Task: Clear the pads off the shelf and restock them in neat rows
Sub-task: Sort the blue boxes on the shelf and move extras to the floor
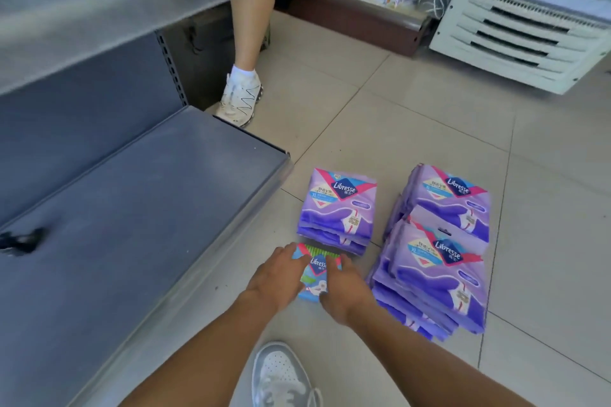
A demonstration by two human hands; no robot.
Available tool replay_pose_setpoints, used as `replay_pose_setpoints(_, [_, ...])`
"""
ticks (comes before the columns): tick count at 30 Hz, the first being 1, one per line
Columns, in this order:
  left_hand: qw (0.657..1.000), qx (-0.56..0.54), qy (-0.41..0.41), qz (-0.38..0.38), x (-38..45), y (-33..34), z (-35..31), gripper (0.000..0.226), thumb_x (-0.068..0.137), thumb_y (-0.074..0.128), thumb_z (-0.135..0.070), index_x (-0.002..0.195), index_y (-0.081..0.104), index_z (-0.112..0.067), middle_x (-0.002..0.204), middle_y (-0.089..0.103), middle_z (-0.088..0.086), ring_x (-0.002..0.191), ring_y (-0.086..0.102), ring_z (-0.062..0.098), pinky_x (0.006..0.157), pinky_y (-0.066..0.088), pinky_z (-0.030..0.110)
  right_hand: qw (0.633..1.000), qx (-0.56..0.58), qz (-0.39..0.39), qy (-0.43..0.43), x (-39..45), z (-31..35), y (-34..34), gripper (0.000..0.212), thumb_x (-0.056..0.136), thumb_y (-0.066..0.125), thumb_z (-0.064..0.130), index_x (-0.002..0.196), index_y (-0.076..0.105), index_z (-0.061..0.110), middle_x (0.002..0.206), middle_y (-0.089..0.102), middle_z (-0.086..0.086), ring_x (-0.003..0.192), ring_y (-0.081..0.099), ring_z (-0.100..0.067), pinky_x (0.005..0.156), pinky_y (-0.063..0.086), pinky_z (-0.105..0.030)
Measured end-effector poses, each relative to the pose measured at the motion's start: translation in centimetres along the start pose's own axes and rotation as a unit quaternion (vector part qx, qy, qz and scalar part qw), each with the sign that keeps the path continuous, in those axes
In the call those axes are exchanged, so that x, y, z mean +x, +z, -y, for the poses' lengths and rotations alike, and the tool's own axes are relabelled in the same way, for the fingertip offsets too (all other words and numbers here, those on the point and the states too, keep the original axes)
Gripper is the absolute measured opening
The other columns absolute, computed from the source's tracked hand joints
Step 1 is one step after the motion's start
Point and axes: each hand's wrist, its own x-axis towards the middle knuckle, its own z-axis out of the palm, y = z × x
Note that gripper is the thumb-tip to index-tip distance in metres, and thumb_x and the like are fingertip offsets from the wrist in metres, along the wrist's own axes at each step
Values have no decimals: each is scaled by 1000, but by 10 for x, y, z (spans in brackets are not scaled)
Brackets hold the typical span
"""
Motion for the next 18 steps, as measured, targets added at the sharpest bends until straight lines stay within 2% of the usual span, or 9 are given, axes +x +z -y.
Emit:
replay_pose_setpoints(3, [998, 56, -6, -17, -39, -49, -8, 60, 97, 51, -39, 151, 27, -27, 157, 21, 6, 142, 24, 25, 110, 36, 37, 998, -47, -23, -43, -32, 20, -55, 57, 92, 53, 27, 144, 34, 13, 148, 35, -16, 135, 36, -33, 110, 32, -35])
replay_pose_setpoints(7, [995, 84, -37, -40, -105, -128, -17, 62, 95, 50, -43, 150, 25, -27, 153, 26, 6, 142, 23, 26, 107, 37, 44, 988, -100, -73, -90, -85, 56, -127, 48, 93, 50, 33, 134, 45, 9, 137, 43, -17, 127, 43, -36, 103, 39, -40])
replay_pose_setpoints(14, [975, 91, -64, -194, -229, -265, -37, 65, 92, 46, -57, 148, 29, -29, 152, 33, 1, 140, 28, 25, 106, 39, 47, 950, -107, -222, -194, -183, 155, -238, 30, 85, 54, 26, 110, 59, 11, 112, 60, -17, 108, 57, -35, 87, 49, -37])
replay_pose_setpoints(18, [953, 96, -74, -278, -299, -319, -27, 61, 91, 46, -56, 144, 36, -27, 139, 46, 2, 131, 39, 26, 100, 44, 47, 926, -78, -258, -266, -232, 219, -268, 35, 85, 57, 32, 115, 61, 16, 116, 62, -12, 110, 58, -33, 87, 51, -37])
